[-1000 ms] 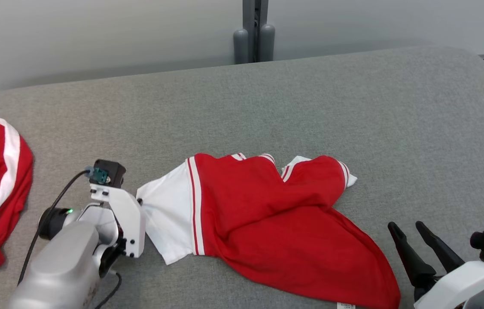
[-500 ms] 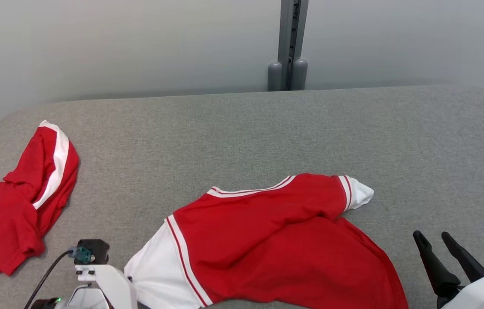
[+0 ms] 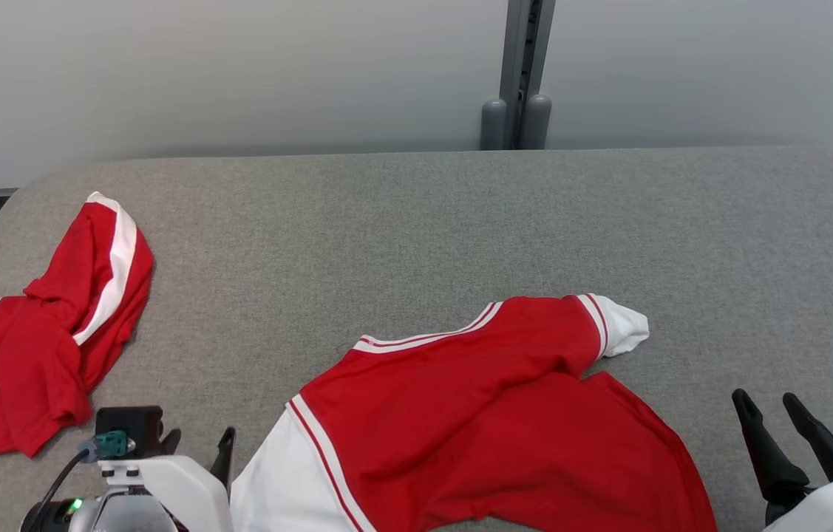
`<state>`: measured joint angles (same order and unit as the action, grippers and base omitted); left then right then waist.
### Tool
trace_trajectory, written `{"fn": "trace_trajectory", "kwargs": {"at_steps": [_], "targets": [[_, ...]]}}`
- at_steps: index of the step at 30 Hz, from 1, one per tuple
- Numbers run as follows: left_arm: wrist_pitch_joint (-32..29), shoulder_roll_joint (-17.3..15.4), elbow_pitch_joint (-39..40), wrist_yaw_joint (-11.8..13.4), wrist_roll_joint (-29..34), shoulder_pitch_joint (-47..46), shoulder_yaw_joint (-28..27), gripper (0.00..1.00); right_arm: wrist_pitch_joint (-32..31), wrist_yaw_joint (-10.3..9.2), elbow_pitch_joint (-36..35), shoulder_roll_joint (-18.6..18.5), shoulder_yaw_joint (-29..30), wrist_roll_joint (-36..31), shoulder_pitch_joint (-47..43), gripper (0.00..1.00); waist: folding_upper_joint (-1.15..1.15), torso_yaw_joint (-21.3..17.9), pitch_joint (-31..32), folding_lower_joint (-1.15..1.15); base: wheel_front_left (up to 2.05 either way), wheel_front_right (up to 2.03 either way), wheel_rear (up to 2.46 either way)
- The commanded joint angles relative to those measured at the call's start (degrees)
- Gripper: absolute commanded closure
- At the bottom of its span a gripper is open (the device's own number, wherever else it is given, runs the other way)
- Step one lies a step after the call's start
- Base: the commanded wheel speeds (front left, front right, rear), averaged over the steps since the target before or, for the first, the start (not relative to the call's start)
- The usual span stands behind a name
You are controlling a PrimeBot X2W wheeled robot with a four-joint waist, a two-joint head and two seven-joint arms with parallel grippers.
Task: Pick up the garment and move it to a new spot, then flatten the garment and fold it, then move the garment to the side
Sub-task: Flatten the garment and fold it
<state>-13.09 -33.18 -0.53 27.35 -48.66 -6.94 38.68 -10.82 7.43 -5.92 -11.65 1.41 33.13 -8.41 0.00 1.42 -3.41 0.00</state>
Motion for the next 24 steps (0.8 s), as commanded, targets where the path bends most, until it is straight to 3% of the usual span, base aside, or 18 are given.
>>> {"fn": "trace_trajectory", "kwargs": {"at_steps": [1,6,15,24], "targets": [[1.98,0.27,1.04,0.5,1.04,-1.1,-0.81,0.0,0.36,0.12,0.43,0.42,0.64,-0.76,0.9,0.0,0.0,0.45,0.01,0.0,0.0,0.0,0.0],[6.1,1.52,2.37,-0.55,2.32,-2.12,-1.22,0.0,-1.26,0.12,3.08,0.92,-0.41,-1.88,4.12,0.0,0.0,1.31,-0.61,0.0,0.0,0.0,0.0],[9.57,4.53,1.14,-3.14,3.46,-4.15,0.36,0.0,-8.66,0.12,17.82,-2.97,-8.93,1.5,15.72,0.0,0.0,5.56,-1.48,0.0,0.0,0.0,0.0],[12.12,6.55,-0.32,-4.76,2.92,-4.11,0.65,0.0,-17.54,0.12,28.92,-4.78,-13.33,4.49,21.66,0.0,0.0,10.42,-1.5,0.0,0.0,0.0,0.0]]}}
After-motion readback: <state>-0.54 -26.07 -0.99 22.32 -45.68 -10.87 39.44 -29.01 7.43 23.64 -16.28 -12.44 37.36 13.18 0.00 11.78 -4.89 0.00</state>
